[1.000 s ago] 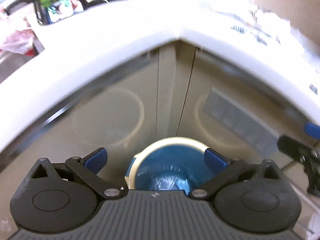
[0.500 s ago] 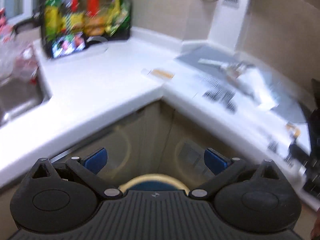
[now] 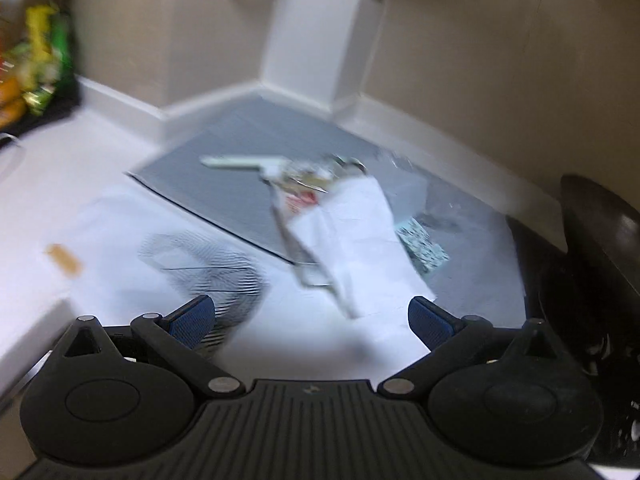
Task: Collect trash
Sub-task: 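Grasp the white tissue with the left gripper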
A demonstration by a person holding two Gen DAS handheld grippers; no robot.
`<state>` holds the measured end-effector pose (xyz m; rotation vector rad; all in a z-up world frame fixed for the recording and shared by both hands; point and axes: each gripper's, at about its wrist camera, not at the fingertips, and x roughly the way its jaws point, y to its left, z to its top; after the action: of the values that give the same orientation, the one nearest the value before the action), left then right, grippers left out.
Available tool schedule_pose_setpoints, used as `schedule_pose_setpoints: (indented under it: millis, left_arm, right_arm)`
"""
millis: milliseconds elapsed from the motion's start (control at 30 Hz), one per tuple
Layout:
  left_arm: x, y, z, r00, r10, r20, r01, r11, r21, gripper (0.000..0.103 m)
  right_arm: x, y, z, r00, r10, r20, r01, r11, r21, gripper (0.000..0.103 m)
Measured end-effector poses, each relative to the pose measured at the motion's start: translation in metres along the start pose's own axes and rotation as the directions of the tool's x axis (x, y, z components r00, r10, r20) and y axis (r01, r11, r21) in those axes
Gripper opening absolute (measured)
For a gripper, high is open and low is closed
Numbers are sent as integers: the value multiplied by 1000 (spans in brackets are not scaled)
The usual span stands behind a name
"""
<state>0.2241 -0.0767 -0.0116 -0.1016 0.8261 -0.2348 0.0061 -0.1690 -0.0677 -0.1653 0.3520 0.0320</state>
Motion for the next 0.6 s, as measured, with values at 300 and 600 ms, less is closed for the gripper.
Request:
schedule_pose_setpoints:
  millis: [300,600]
  left_arm:
    - [88,-29,18,984,58,-167,-60,998,-10,103]
    - [67,31,15,983,97,-156,-118,983,-137,4]
  right_arm:
    - [5,-6,3,1000,25,-4,-25,1000,-12,103]
    - [17,-12,5,1000,4,-22,-4,999,34,103]
